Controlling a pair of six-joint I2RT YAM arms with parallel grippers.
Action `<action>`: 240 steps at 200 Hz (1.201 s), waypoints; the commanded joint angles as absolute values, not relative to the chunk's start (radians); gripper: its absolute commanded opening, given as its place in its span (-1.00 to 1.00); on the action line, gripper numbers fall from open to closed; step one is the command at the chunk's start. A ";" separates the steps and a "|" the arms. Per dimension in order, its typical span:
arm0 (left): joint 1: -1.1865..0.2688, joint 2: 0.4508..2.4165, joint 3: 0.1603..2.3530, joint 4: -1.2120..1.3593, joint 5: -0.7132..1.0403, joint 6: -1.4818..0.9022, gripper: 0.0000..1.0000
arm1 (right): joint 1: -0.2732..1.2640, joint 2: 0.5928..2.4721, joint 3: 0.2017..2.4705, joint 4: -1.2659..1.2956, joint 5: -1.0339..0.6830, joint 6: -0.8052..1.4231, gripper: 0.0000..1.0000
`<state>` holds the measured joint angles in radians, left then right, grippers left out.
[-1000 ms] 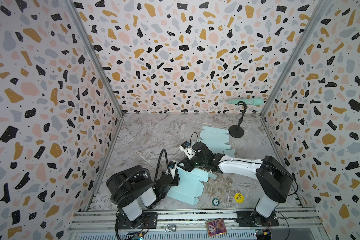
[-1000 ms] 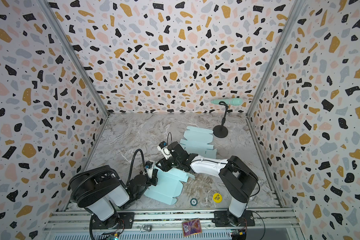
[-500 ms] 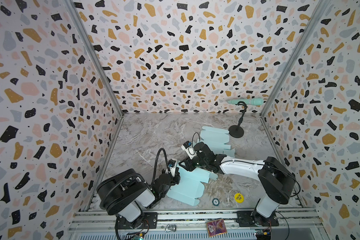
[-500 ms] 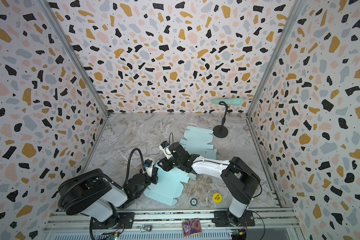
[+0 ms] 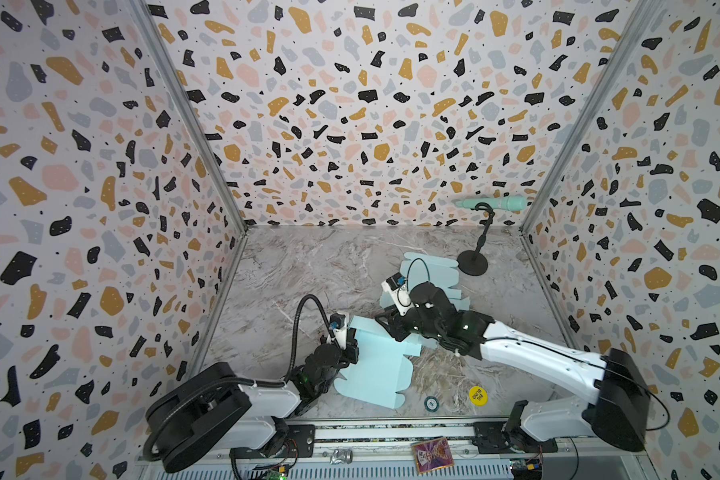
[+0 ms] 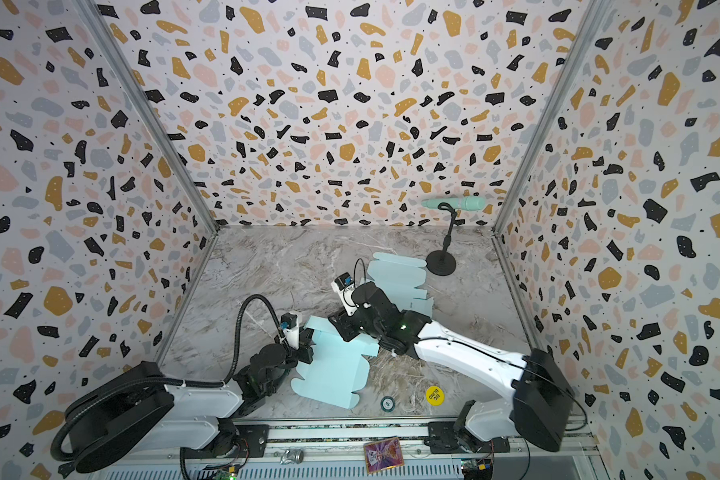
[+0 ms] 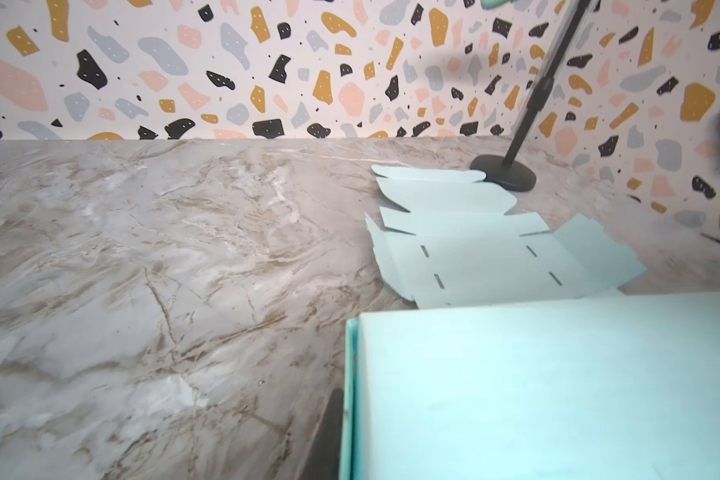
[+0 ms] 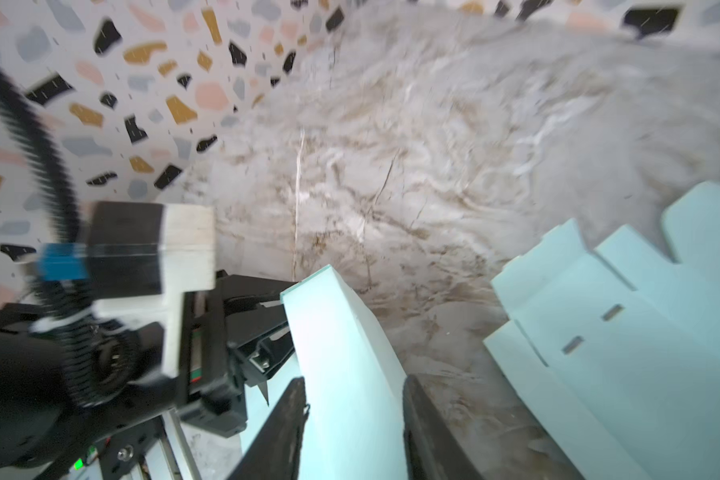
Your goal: Fold the paper box
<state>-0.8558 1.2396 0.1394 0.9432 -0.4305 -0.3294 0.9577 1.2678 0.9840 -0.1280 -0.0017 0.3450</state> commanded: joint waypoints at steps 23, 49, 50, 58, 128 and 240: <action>-0.858 1.099 0.283 0.527 -0.588 -0.531 -0.95 | 1.048 1.076 1.039 -0.439 0.363 0.309 -0.56; -0.857 1.079 0.324 0.441 -0.592 -0.582 -0.95 | 1.095 1.071 1.045 -0.474 0.426 0.298 -0.65; -0.857 1.079 0.325 0.440 -0.591 -0.583 -0.95 | 1.095 1.071 1.045 -0.474 0.426 0.298 -0.65; -0.856 1.072 0.329 0.433 -0.588 -0.587 -0.96 | 1.096 1.084 1.042 -0.469 0.438 0.298 -0.70; -0.856 0.979 0.304 0.402 -0.561 -0.618 -0.99 | 1.045 1.201 1.039 -0.349 0.416 0.284 -0.81; -0.850 0.906 0.349 0.342 -0.512 -0.639 -1.00 | 1.091 1.274 1.058 -0.105 0.247 0.193 -0.74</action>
